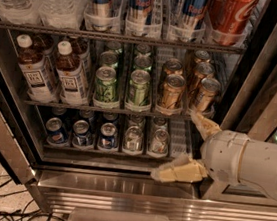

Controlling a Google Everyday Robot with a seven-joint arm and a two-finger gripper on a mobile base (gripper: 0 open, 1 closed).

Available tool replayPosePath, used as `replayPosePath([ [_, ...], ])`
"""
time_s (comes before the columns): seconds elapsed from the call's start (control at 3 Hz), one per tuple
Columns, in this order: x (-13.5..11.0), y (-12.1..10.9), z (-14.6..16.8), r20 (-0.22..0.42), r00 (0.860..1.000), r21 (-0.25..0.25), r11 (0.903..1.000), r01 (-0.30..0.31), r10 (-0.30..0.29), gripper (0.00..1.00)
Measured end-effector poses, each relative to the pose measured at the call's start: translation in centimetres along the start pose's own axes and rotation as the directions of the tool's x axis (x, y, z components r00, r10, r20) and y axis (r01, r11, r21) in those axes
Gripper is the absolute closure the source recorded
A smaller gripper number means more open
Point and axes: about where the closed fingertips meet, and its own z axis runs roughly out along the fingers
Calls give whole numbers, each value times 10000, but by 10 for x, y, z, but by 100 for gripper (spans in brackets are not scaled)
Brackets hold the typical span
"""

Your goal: Pick coke can from top shelf of fridge

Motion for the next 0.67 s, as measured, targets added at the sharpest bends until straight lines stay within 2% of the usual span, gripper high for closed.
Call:
replayPosePath([
  [0.33, -30, -18, 17, 1462, 9885, 1119, 9921, -560, 393, 0],
  [0.67, -44, -32, 25, 2519, 9644, 2211, 9654, -1381, 803, 0],
])
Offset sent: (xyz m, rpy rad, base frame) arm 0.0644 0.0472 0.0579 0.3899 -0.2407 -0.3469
